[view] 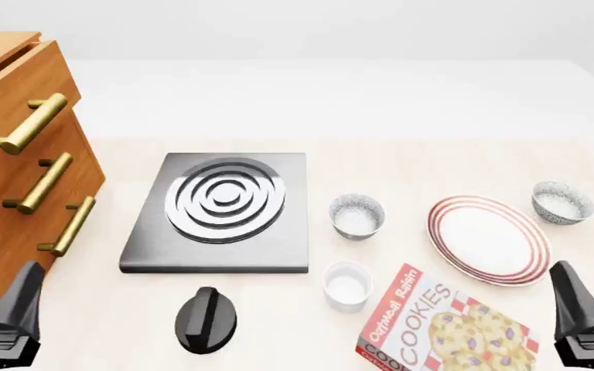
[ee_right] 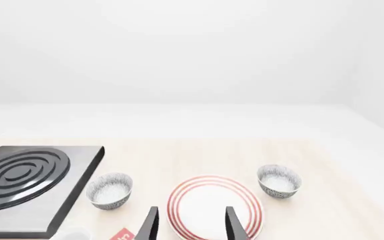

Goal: Pick the akita bowl next to the plate and place it on the plate.

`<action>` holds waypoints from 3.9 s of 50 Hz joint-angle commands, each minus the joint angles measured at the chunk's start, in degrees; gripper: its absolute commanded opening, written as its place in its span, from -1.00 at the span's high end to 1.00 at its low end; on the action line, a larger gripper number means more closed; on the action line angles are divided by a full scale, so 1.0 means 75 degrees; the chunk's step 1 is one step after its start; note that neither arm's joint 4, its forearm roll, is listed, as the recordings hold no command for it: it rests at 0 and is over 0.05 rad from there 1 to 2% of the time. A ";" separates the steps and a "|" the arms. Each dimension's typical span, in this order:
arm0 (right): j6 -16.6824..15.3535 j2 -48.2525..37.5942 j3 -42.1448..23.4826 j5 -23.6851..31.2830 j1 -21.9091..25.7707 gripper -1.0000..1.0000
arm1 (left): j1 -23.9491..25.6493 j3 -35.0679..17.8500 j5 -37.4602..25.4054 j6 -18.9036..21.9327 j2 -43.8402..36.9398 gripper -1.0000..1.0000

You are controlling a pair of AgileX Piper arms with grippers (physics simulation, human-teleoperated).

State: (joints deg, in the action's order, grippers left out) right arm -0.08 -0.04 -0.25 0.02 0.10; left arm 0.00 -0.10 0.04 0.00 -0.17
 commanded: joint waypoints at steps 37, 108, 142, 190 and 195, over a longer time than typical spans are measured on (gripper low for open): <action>0.0145 -0.0323 -0.0914 -0.0023 0.0212 -1.00 | 0.0000 -0.0020 0.0009 0.0000 -0.0035 -1.00; 0.0058 -0.5464 -0.2256 -0.3583 -0.0188 -1.00 | 0.0000 -0.0020 0.0009 0.0000 -0.0035 -1.00; -0.0192 -0.7240 -0.3041 -0.4334 -0.0508 -1.00 | 0.0000 -0.0020 0.0009 0.0000 -0.0035 -1.00; -0.0142 -0.9324 -0.4117 -0.4752 -0.1401 -1.00 | 0.0000 -0.0020 0.0009 0.0000 -0.0035 -1.00; -0.0071 -0.9400 -0.4252 -0.4622 -0.1442 -1.00 | 0.0000 -0.0020 0.0009 0.0000 -0.0035 -1.00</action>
State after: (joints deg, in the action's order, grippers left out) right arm -1.09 -68.62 -30.50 -35.22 -9.73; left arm 0.00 -0.25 0.11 0.00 -0.43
